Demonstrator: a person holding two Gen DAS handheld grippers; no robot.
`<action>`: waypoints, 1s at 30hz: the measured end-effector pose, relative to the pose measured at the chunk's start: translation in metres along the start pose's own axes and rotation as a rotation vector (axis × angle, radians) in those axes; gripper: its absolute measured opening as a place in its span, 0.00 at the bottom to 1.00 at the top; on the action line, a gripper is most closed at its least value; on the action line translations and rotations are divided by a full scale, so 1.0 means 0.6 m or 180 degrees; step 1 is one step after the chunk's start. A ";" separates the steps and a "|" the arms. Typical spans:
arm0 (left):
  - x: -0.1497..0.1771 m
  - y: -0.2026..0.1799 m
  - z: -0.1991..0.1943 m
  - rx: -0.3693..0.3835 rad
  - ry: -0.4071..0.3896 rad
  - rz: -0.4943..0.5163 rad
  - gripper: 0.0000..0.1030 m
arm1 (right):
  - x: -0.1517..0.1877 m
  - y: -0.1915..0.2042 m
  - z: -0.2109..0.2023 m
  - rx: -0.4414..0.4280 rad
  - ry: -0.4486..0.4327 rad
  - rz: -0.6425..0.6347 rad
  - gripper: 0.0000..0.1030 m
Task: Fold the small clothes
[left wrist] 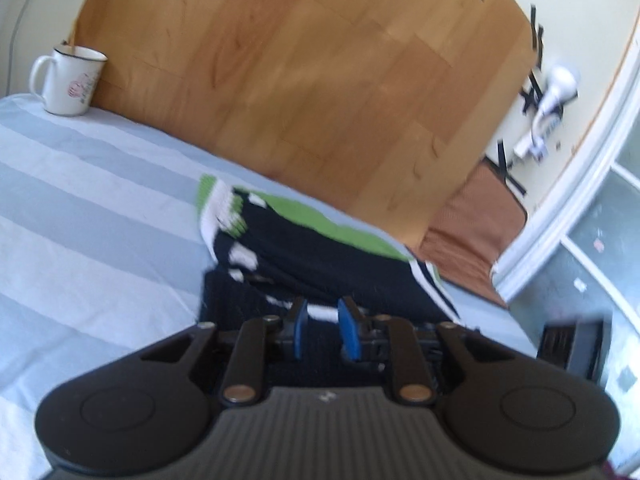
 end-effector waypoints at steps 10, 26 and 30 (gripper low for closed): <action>0.040 -0.015 0.043 0.0049 0.0233 0.0196 0.25 | 0.003 -0.085 -0.151 0.0471 -0.0426 -0.0096 0.22; 0.052 0.003 0.053 0.0037 0.0279 0.0147 0.28 | 0.032 -0.195 -0.233 0.0923 -0.0652 0.0081 0.01; 0.052 0.001 0.053 0.0049 0.0274 0.0173 0.31 | 0.031 -0.202 -0.230 0.0894 -0.0668 0.0126 0.01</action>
Point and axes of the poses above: each gripper's, at about its wrist camera, not at the fingertips, and z roughly the way its jaws point, y to its left, x to its underside, the point moved 1 cm from there along z, roughly the way its jaws point, and after that the axes turned 9 degrees about -y, right-handed, at the moved point
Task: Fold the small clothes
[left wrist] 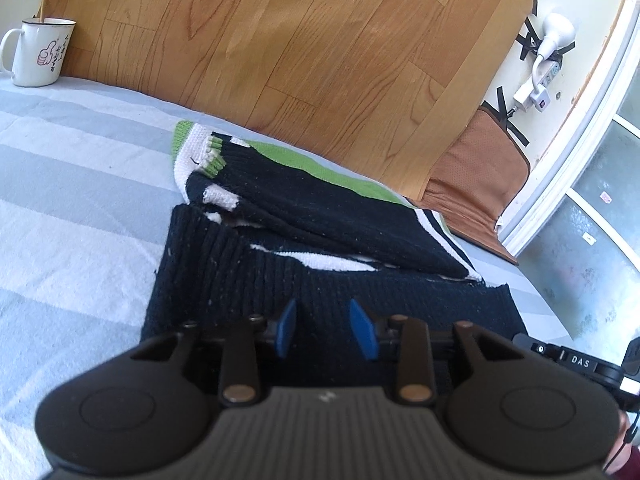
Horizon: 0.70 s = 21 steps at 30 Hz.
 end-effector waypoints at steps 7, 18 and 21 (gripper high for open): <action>0.001 -0.004 0.000 0.0031 -0.0005 0.0031 0.37 | 0.005 0.022 -0.013 0.0072 -0.0139 -0.0265 0.09; 0.002 -0.009 -0.002 0.0085 0.0000 0.0061 0.46 | 0.006 0.081 -0.049 -0.0473 -0.0159 -0.0454 0.25; 0.002 -0.010 -0.002 0.0085 0.0001 0.0074 0.47 | 0.026 0.073 -0.041 -0.0337 0.0021 -0.0548 0.25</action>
Point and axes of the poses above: each gripper's, at about its wrist camera, not at the fingertips, and z roughly the way its jaws point, y to its left, x to its underside, the point moved 1 cm from there along z, roughly the way its jaws point, and after that the axes turned 9 degrees about -y, right-handed, at the moved point
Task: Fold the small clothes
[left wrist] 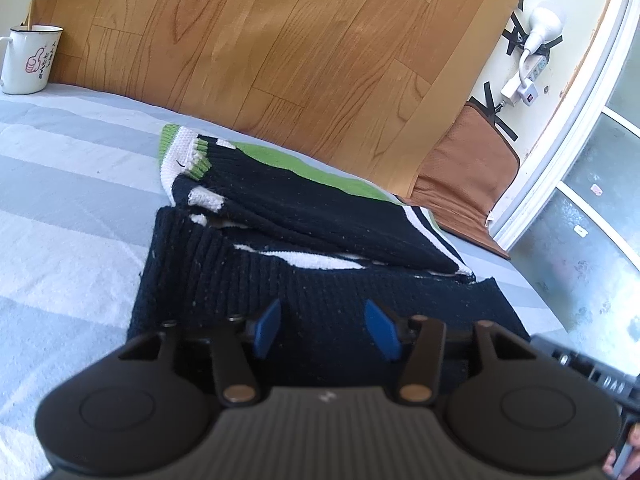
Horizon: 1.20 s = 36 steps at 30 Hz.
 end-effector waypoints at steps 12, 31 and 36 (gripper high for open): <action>0.003 -0.006 0.000 -0.0041 -0.0006 0.0097 0.51 | 0.029 -0.038 -0.013 0.0117 -0.0025 0.0210 0.21; 0.006 -0.020 -0.001 -0.0128 -0.0005 0.0280 0.56 | 0.041 -0.049 -0.027 0.0011 -0.0120 0.0483 0.21; 0.008 -0.025 -0.003 -0.0133 -0.0004 0.0340 0.61 | 0.044 -0.053 -0.028 -0.0013 -0.0133 0.0545 0.21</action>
Point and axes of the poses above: each gripper's, at about its wrist camera, not at the fingertips, and z roughly the way its jaws point, y to its left, x to its underside, the point moved 1 cm from there along z, roughly the way its jaws point, and after that the axes turned 9 degrees about -y, right-handed, at the moved point
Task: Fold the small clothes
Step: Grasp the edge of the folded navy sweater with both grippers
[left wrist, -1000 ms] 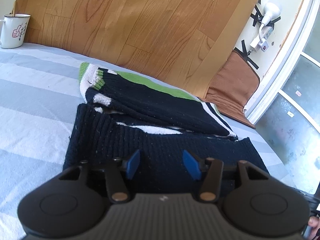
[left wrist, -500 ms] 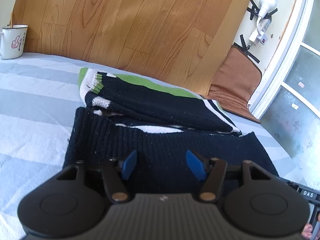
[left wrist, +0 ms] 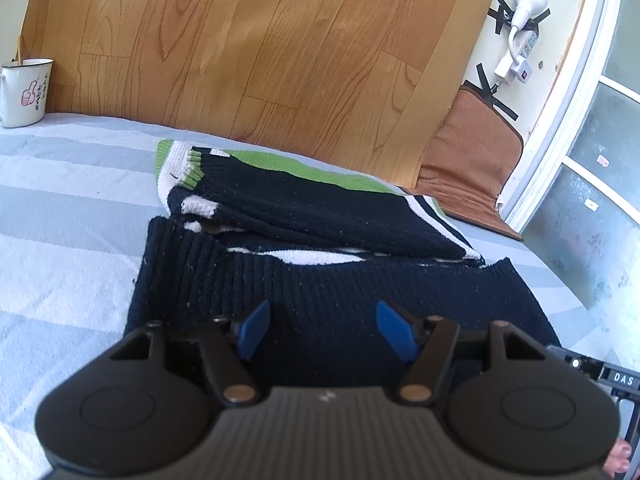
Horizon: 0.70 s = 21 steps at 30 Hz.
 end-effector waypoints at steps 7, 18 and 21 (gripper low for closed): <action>-0.003 0.000 -0.009 0.0013 0.0022 -0.0086 0.67 | -0.001 0.008 -0.007 0.0019 -0.0023 -0.0034 0.24; -0.009 0.077 -0.177 -0.0159 -0.0058 -0.0910 0.91 | -0.026 -0.054 -0.067 0.0156 -0.0052 0.0449 0.46; 0.004 0.099 -0.181 -0.0109 0.0041 -0.1251 0.91 | -0.019 -0.065 -0.060 0.0120 0.0114 0.0624 0.47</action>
Point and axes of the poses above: each gripper's, at about its wrist camera, not at the fingertips, and z roughly the way its jaws point, y to its left, x to its underside, the point moved 1 cm from there along z, roughly the way its jaws point, and after that the axes turned 9 degrees about -y, right-handed, at the moved point
